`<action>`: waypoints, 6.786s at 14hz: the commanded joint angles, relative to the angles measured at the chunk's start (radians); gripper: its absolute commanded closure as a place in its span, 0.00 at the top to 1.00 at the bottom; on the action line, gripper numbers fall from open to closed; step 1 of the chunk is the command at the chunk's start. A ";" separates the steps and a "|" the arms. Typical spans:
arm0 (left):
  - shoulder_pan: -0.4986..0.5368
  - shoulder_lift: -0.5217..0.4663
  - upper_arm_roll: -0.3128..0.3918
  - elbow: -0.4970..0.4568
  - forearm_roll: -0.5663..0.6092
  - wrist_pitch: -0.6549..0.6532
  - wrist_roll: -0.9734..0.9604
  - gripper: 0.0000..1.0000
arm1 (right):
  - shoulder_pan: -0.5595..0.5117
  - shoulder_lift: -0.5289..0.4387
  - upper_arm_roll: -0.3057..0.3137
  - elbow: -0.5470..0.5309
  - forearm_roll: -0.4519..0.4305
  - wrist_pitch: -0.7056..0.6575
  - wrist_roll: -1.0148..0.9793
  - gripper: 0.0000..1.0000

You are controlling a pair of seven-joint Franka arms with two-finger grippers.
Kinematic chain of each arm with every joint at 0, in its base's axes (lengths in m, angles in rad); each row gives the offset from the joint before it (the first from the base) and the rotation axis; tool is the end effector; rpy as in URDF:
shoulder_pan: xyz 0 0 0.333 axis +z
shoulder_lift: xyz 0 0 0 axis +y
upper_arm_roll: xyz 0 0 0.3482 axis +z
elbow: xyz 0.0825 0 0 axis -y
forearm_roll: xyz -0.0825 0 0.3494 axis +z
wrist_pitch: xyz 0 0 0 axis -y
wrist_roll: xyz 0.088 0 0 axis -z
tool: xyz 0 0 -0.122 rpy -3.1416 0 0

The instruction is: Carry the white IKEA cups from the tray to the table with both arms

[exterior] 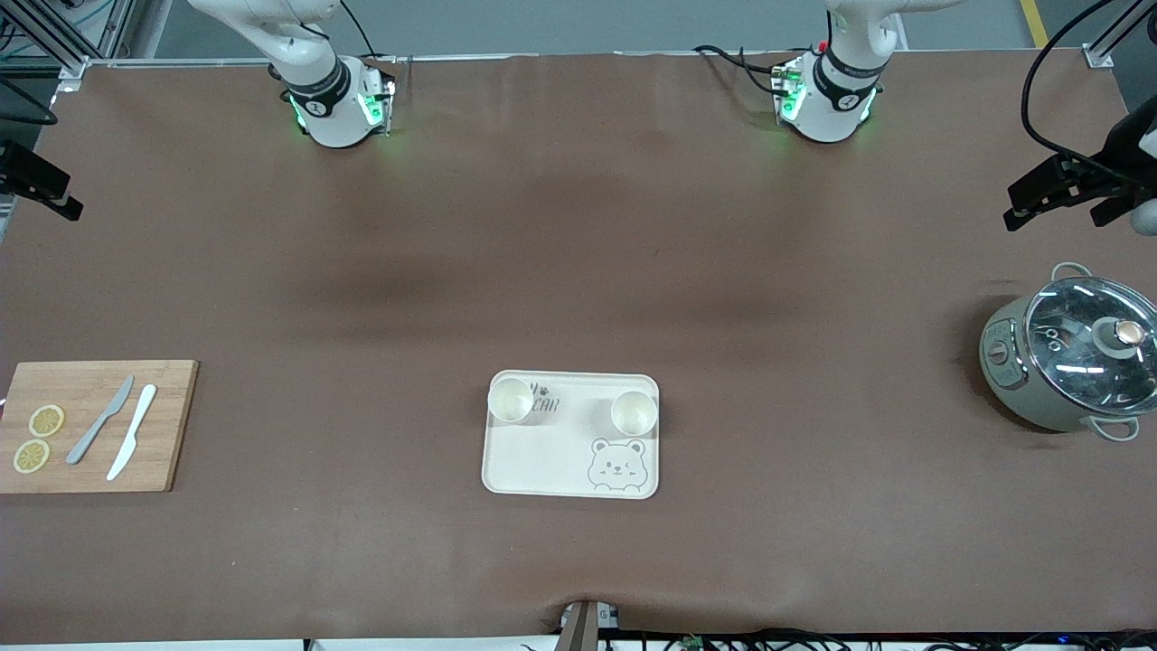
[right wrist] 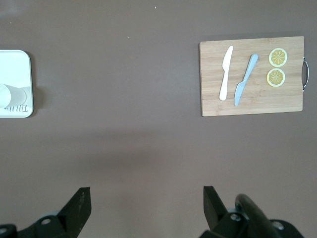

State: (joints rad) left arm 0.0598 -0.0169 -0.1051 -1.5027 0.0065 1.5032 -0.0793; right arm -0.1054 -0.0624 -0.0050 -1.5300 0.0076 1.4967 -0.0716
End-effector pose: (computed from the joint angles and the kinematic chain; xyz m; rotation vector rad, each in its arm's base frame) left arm 0.5074 -0.0228 0.6739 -3.1338 -0.0541 -0.0279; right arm 0.4883 -0.0533 0.6843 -3.1355 0.0598 -0.0466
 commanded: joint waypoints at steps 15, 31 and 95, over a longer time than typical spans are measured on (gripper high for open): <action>-0.152 0.207 -0.033 0.055 -0.011 0.087 -0.195 1.00 | -0.048 0.009 0.008 0.059 -0.003 -0.013 0.000 1.00; -0.276 0.400 -0.034 0.056 -0.014 0.347 -0.373 1.00 | -0.048 0.010 0.008 0.059 -0.002 -0.015 0.000 1.00; -0.009 0.411 -0.036 -0.470 0.086 0.986 -0.129 0.00 | 0.182 0.426 0.014 0.054 0.206 0.249 0.012 1.00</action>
State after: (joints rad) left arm 0.0385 0.4266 -0.1276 -1.9501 0.0669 2.4766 -0.2097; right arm 0.0426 0.3390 0.0162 -1.4884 0.1959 1.7507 -0.0706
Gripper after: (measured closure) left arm 0.974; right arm 0.000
